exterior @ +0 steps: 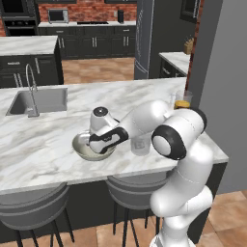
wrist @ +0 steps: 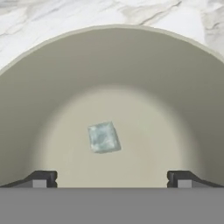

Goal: There are two ice cubes in the ice bowl. Place both ice cubes in the glass cup.

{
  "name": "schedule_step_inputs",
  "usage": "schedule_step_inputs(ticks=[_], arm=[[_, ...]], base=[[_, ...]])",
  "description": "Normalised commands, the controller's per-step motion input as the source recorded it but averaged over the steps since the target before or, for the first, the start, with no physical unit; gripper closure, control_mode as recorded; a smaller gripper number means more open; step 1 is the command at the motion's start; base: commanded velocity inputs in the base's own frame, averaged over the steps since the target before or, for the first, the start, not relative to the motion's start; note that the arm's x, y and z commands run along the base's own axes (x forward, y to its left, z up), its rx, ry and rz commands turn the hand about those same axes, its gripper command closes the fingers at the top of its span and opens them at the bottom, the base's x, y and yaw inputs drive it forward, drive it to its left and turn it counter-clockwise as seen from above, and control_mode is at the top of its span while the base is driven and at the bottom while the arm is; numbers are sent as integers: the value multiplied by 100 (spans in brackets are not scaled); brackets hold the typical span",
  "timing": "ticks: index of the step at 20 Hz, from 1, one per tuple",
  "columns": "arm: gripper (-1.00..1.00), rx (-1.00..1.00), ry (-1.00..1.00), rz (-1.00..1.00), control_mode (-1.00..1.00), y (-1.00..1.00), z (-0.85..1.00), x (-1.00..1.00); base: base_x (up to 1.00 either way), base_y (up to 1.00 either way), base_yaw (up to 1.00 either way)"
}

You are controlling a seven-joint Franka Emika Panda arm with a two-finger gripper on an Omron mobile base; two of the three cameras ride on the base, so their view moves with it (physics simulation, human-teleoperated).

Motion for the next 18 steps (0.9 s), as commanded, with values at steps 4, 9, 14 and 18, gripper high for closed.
schedule_step_inputs(ticks=[4, 9, 14, 18], arm=[[-100, 0, 0, 0, -100, 0, -11, 13], [-100, 0, 0, 0, -100, 7, -11, 12], [-100, 0, 3, 0, -100, 16, -19, 11], [-100, 0, 5, 0, -100, 16, -20, 11]], base=[[0, 0, 0], [0, 0, 0], [0, 0, 0], [0, 0, 0]])
